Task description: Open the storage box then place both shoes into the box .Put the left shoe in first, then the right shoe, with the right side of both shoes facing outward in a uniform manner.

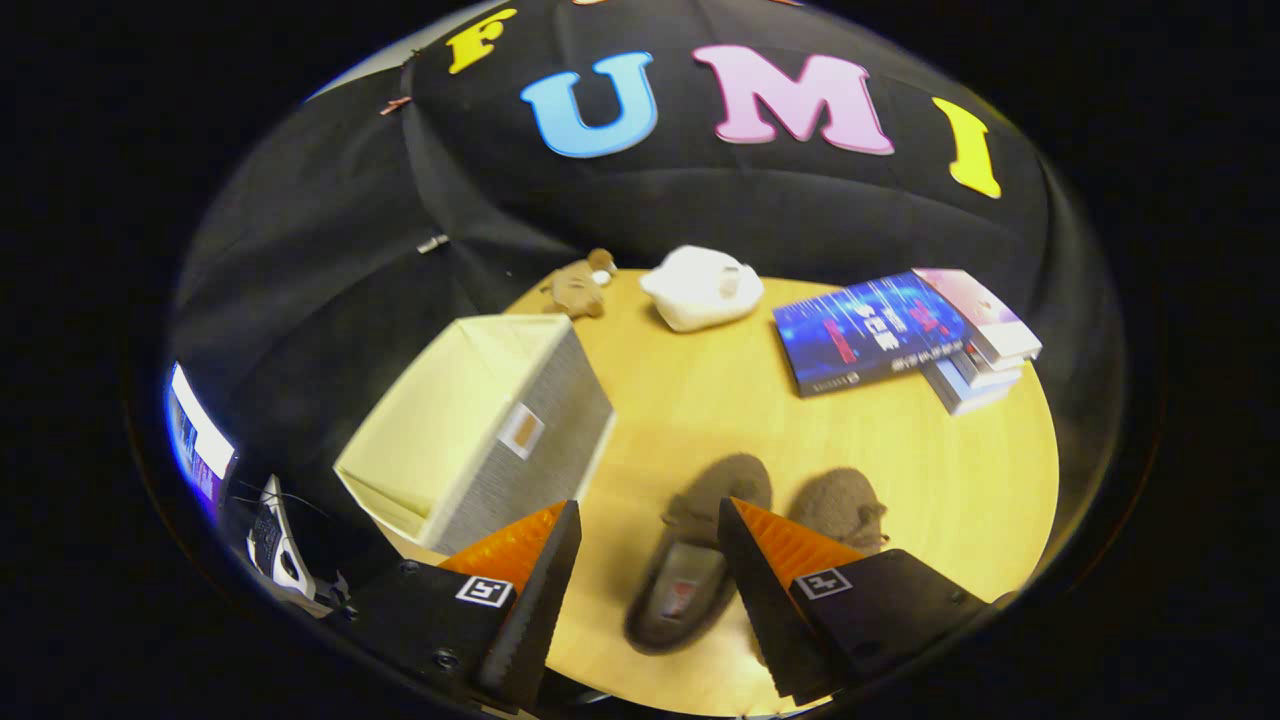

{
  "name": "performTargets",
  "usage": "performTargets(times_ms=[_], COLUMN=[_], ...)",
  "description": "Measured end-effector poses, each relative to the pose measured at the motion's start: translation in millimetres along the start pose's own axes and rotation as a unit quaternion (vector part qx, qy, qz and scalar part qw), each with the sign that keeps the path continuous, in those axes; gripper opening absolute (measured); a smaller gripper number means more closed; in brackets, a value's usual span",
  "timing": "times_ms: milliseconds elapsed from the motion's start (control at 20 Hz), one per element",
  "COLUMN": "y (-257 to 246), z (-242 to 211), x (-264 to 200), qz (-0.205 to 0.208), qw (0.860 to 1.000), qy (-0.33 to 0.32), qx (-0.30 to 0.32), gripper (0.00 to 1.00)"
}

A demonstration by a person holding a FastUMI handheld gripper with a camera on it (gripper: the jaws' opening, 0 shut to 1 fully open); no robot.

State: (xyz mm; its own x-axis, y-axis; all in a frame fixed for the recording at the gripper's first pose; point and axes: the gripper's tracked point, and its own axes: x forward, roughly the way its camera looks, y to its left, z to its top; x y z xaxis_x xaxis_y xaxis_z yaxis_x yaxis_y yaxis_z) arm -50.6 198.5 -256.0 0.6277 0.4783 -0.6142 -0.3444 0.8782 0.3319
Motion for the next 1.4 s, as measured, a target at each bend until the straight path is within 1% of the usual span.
performTargets(times_ms=[100, 150, 300, 350, 500, 600, 700, 750, 900, 950, 1050, 1150, 1250, 1400], y=[-17, -23, -41, -44, -54, -60, -66, -68, -73, -72, -72, -64, -55, -37], z=[-21, -29, -47, -51, -53, -52, -56, -58, -56, -57, -57, -50, -32, 8], x=[8, 13, 31, 39, 64, 77, 89, 93, 93, 92, 84, 73, 58, 32], qz=[-0.017, -0.024, -0.045, -0.05, -0.069, -0.082, -0.101, -0.112, -0.141, -0.142, -0.144, -0.135, -0.127, -0.124], qw=[1.0, 0.999, 0.997, 0.996, 0.995, 0.994, 0.991, 0.99, 0.986, 0.986, 0.986, 0.988, 0.99, 0.991], qy=[0.025, 0.035, 0.061, 0.068, 0.075, 0.076, 0.082, 0.085, 0.081, 0.082, 0.081, 0.072, 0.057, 0.027], qx=[0.006, 0.003, -0.016, -0.019, -0.022, -0.023, -0.019, -0.015, -0.022, -0.025, -0.025, -0.003, 0.015, 0.032], gripper=[0.85, 0.81, 0.77, 0.73, 0.65, 0.52, 0.47, 0.42, 0.18, 0.08, 0.06, 0.07, 0.06, 0.06])
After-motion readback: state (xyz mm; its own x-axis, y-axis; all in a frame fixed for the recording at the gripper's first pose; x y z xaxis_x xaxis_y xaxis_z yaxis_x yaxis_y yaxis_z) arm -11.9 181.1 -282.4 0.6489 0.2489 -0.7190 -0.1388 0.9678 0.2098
